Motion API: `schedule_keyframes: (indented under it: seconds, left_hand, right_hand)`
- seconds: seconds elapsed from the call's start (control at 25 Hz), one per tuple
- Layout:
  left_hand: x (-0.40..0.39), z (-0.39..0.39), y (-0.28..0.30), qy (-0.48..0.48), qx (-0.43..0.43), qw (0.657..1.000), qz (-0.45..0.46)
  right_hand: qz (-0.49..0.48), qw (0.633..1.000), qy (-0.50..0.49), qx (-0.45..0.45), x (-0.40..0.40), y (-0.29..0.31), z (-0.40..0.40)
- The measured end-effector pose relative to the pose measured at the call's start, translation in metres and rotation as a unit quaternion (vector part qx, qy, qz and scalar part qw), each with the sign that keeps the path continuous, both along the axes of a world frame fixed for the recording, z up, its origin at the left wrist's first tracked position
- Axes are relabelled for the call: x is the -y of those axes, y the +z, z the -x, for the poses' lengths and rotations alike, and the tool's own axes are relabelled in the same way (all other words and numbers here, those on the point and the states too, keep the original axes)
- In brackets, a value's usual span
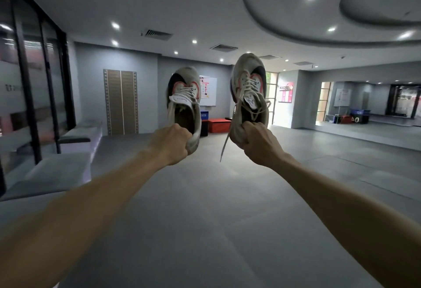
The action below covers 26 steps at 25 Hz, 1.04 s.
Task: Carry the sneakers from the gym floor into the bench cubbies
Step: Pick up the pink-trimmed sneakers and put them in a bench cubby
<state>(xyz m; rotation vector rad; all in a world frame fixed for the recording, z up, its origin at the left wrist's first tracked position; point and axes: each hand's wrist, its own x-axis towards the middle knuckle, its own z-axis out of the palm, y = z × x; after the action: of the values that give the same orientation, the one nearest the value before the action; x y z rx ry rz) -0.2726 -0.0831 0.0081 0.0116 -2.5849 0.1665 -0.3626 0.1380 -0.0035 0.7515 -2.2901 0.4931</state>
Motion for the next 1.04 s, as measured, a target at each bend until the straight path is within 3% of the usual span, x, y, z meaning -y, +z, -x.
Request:
schedule_keyframes:
  seconds: [0.4,0.64,1.04]
  left_hand:
    - [0.053,0.247,-0.008,0.03,-0.011,0.998,0.048]
    - [0.095,0.398,0.004,0.101,-0.018,0.994,0.034]
    - [0.253,0.497,-0.003,0.269,-0.023,0.962,0.036]
  right_hand:
    - [-0.005,1.0,0.027,-0.009,0.054,-0.019,0.269]
    - [-0.048,0.992,0.113,-0.002,0.111,0.002,0.445]
    - [-0.048,0.959,0.278,0.008,0.32,-0.005,0.594]
